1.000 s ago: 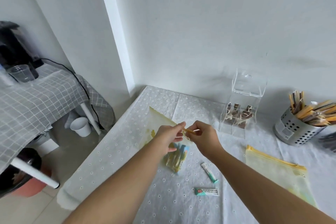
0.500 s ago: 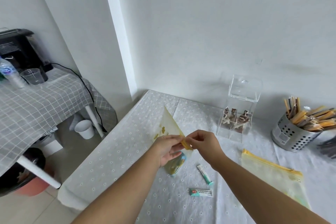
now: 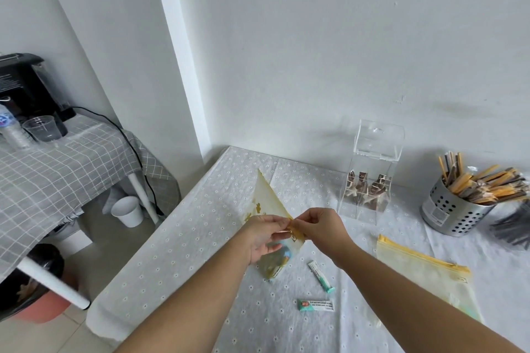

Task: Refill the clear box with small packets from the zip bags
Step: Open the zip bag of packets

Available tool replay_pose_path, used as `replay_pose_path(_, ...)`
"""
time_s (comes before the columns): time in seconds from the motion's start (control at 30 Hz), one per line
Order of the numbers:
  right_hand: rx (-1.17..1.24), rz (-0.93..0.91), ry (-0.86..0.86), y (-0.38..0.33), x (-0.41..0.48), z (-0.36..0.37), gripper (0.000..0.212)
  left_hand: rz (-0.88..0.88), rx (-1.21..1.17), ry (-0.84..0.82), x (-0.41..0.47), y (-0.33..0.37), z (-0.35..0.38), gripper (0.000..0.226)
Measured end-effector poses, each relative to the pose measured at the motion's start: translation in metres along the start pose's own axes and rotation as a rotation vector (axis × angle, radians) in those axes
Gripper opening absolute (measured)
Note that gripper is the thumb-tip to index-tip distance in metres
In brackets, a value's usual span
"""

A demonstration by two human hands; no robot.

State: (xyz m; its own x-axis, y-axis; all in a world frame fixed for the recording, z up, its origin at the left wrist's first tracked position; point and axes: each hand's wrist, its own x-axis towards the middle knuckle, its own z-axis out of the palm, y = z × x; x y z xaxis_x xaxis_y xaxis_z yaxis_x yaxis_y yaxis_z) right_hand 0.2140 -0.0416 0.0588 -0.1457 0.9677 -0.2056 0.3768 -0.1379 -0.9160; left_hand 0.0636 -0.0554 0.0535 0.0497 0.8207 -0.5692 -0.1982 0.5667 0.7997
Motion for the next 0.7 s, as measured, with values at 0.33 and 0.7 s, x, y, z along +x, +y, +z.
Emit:
replay_pose_path(0.33,0.205,0.199,0.122,0.004,0.005,0.007,0.022,0.201,0.355,-0.01,-0.009,0.001,0.009,0.022)
replay_pose_path(0.7,-0.146,0.009,0.01,-0.007,0.017,0.0,0.014,0.205,0.573,-0.088,-0.02,0.014,-0.007,0.016)
